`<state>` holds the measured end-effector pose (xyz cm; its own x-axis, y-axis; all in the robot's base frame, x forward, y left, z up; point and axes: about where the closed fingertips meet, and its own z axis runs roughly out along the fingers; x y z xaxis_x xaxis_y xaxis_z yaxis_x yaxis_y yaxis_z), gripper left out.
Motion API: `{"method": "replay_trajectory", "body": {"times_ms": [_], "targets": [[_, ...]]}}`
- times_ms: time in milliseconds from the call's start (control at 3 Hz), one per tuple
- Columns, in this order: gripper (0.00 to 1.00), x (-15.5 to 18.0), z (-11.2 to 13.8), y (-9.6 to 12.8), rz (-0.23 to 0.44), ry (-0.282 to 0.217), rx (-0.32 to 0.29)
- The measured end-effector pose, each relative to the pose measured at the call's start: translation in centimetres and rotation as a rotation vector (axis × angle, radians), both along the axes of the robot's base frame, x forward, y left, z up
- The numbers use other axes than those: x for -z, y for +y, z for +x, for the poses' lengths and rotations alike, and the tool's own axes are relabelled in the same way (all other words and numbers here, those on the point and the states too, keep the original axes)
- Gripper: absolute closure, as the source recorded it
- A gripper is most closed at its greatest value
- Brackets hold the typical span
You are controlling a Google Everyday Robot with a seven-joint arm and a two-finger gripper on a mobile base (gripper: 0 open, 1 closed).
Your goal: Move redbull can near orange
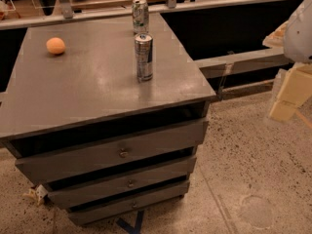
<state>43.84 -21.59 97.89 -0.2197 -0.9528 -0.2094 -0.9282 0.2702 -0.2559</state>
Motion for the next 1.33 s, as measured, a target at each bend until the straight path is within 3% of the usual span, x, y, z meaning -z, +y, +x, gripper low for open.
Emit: {"method": "replay_trajectory", "body": {"times_ms": [333,667,1333], "targets": [[0.0,-0.1,0.1,0.0,0.003,-0.006,0.004],[0.0,0.0,1.1,0.2,0.098,-0.041,0.05],[0.0,1.1,5.4,-1.1,0.448,-0.192,0.232]]}}
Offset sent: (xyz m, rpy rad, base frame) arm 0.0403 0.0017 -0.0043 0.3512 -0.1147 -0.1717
